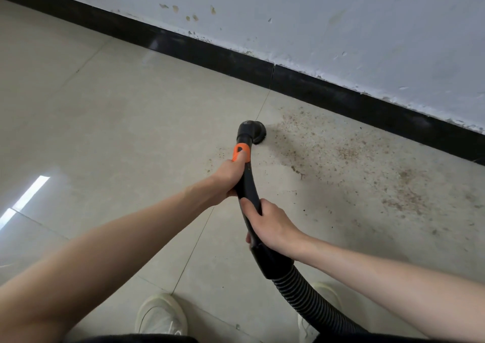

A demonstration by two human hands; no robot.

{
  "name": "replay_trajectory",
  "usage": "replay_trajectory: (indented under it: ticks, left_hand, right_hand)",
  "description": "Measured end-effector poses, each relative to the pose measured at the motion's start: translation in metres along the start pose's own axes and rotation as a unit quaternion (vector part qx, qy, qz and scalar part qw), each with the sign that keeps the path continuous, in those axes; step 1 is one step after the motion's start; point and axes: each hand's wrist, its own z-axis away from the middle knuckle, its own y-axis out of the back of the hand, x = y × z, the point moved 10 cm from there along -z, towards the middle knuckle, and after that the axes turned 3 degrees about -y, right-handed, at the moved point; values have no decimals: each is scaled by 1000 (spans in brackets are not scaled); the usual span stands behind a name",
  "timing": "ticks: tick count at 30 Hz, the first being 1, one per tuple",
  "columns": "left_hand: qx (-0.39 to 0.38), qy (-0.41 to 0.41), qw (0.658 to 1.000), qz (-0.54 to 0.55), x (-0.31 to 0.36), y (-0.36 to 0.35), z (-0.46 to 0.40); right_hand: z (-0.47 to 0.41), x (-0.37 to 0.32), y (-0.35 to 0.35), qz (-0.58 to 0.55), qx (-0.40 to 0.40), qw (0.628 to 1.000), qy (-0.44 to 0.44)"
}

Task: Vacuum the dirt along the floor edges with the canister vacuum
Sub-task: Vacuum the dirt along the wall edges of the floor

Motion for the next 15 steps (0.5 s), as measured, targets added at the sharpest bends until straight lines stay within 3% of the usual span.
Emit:
replay_trajectory:
  ticks: [11,15]
  left_hand:
    - [148,1,985,86,-34,69,20]
    - [164,4,981,100,-54,65,38]
  right_hand:
    - [-7,-20,-33,101,-96,990,33]
    - [8,-7,-39,123,-121,985,25]
